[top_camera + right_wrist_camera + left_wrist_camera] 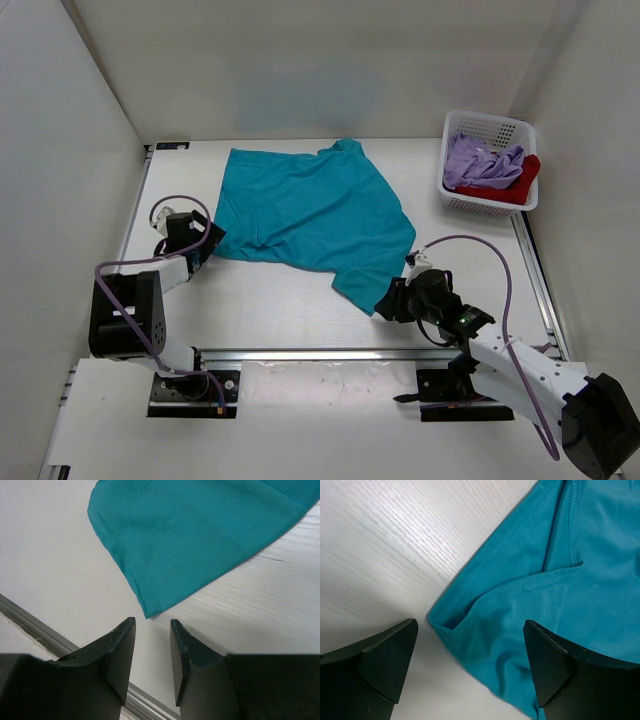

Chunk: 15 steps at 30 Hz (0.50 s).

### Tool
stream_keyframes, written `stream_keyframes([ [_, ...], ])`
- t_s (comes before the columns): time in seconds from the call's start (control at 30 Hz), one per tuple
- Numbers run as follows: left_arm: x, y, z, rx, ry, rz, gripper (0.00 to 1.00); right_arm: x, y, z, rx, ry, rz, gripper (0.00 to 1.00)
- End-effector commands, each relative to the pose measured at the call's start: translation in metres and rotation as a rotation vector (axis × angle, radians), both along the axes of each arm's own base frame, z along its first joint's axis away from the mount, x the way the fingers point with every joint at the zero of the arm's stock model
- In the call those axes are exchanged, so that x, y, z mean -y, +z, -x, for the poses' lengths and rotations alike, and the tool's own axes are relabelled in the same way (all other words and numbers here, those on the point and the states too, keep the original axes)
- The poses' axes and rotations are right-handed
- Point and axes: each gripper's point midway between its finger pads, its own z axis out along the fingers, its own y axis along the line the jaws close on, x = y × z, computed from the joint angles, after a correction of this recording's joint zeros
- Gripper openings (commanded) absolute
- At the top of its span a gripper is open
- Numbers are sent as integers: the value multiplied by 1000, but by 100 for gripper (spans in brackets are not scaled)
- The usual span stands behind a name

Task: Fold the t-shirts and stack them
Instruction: Flatten out the tshirt

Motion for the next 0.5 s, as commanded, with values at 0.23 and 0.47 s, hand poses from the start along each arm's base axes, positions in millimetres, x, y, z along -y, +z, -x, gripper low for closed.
stream_keyframes([
  [0.23,-3,-11,18,-54,14,-19,59,-4,8,-10,40,-11,-37,32],
  [0.47,1,-8,14,-53,-7,-29,40,-8,14,-10,59,-4,-41,33],
])
